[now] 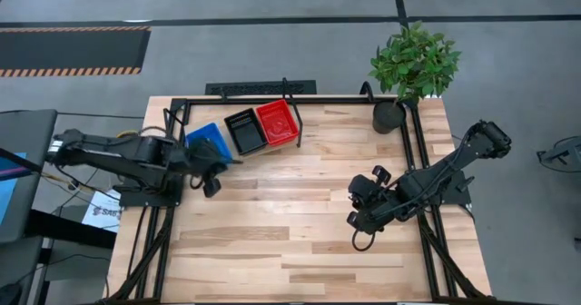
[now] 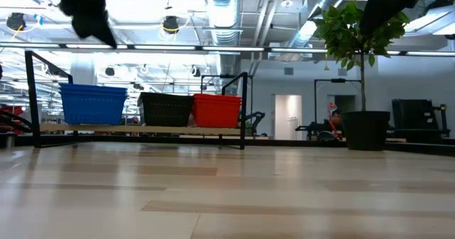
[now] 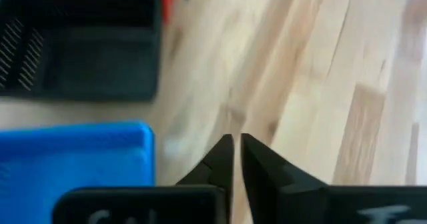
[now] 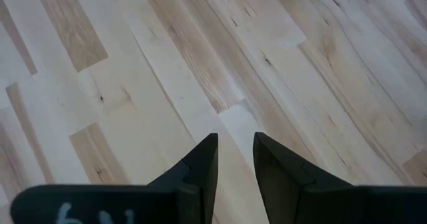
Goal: Stack baskets on shelf by color
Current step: Stack the blue bin on the blue bin on the shelf, then return to Home Position
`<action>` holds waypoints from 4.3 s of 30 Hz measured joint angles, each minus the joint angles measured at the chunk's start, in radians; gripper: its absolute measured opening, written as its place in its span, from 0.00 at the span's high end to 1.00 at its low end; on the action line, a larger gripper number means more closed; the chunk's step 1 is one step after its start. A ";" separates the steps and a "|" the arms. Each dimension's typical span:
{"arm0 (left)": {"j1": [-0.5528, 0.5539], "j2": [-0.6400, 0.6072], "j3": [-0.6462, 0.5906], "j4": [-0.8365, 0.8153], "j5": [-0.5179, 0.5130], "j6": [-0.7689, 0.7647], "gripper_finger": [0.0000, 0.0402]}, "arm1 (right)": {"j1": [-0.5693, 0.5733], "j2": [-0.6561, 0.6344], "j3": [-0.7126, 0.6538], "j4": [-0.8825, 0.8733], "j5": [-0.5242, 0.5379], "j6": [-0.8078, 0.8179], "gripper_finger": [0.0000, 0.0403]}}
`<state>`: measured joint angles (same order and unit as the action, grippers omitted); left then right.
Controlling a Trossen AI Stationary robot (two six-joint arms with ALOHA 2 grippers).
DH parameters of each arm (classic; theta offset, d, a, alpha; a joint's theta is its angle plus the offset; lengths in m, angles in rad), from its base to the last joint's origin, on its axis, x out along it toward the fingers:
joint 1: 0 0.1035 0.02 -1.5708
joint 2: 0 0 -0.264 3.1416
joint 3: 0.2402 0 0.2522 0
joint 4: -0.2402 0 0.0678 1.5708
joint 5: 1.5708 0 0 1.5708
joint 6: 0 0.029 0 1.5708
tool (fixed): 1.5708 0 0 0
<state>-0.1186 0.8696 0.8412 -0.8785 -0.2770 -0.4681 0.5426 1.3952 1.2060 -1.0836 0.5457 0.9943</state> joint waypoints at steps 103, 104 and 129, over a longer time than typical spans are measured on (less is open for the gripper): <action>-0.551 -0.605 -0.457 0.672 -0.250 0.072 1.00 | -0.407 -1.259 -0.822 0.810 -0.051 -0.599 0.71; -0.551 -0.636 -0.499 0.731 -0.200 0.099 1.00 | -0.407 -1.260 -0.832 0.819 -0.066 -0.599 0.71; -0.551 -0.866 -0.703 0.760 0.065 0.228 1.00 | -0.406 -1.258 -1.197 1.327 -0.240 -0.555 0.71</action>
<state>-0.6693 0.0036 0.1383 -0.1187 -0.2124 -0.2401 0.1371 0.1368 0.0086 0.2433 0.3054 0.4397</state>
